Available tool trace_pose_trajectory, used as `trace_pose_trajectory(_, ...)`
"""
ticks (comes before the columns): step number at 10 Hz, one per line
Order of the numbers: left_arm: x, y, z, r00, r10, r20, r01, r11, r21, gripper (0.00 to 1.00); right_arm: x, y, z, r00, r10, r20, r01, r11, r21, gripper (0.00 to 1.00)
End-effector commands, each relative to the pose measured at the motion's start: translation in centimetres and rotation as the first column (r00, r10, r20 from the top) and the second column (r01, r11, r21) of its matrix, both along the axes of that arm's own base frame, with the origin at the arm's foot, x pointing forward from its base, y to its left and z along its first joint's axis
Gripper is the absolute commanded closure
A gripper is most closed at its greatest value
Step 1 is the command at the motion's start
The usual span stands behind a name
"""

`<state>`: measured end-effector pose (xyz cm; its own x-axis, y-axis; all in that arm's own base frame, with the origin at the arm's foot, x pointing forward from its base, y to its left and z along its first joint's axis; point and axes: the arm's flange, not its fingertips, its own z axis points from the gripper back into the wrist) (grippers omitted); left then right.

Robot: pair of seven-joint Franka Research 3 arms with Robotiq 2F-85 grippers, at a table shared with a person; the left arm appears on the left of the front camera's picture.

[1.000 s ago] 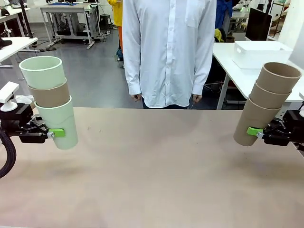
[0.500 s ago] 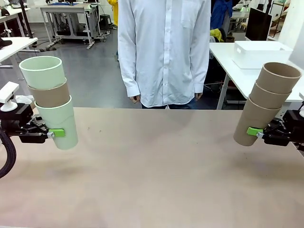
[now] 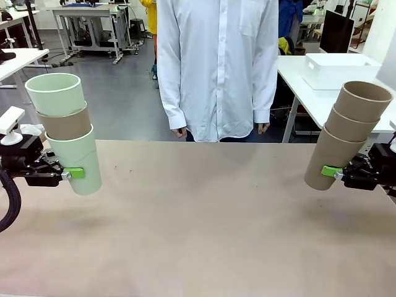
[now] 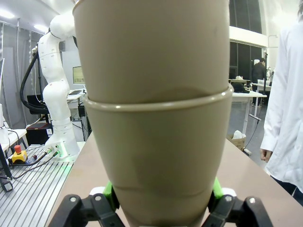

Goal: Stack the cups and store them in the basket.
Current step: Place the stack of Reusable plastic cups into the Pantry Basket.

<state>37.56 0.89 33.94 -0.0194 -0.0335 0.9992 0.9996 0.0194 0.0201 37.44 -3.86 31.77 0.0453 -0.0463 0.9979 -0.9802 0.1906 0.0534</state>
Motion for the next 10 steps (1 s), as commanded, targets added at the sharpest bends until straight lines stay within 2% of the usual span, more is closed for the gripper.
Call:
trace_pose_trajectory(1,0.03,-0.08,0.39,1.000,-0.004,0.008,0.004,1.000,-0.006,0.15,0.03,-0.02,0.41,1.000,-0.002,0.008,0.002,1.000,0.005,0.15)
trace_pose_trajectory(10,0.03,-0.08,0.39,1.000,-0.004,0.008,0.004,1.000,-0.006,0.15,0.03,-0.02,0.41,1.000,-0.002,0.008,0.002,1.000,0.005,0.15)
